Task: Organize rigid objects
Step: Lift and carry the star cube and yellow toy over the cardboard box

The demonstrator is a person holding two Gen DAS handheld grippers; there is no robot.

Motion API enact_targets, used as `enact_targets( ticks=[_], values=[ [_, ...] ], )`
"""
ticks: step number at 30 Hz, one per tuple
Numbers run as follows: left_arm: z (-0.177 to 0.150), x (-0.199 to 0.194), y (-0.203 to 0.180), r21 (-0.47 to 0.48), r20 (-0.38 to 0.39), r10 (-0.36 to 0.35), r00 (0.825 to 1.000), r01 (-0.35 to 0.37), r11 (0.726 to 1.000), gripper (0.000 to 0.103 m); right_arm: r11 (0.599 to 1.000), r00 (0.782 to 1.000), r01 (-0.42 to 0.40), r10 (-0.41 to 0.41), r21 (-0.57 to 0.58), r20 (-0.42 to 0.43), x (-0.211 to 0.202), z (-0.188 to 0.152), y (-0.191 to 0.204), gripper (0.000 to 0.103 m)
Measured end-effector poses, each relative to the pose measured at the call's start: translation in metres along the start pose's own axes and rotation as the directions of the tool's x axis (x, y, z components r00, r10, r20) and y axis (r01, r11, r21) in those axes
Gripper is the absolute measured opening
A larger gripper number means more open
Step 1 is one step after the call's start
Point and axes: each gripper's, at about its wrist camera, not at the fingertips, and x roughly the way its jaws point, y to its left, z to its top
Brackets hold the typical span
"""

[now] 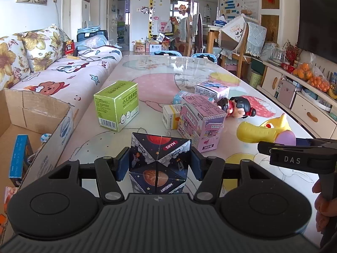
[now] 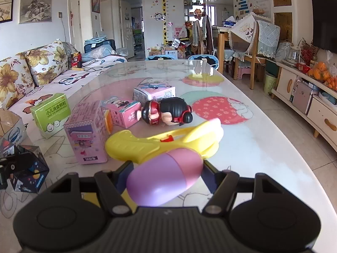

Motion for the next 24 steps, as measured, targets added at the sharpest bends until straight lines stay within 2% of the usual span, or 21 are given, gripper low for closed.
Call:
enact_targets(
  ticks=[12,24],
  values=[
    [-0.002,-0.023,0.007,-0.021,0.016,0.032,0.999,-0.032,0.999,0.071,0.999,0.998,-0.038,0.039,-0.027,0.043,-0.040,-0.001,0.013,0.069],
    [-0.004,-0.053,0.013,-0.041,0.051,0.070,0.996,-0.068,0.997,0.070,0.986,0.992,-0.095,0.106,-0.136,0.070,-0.071,-0.005,0.047,0.069]
  ],
)
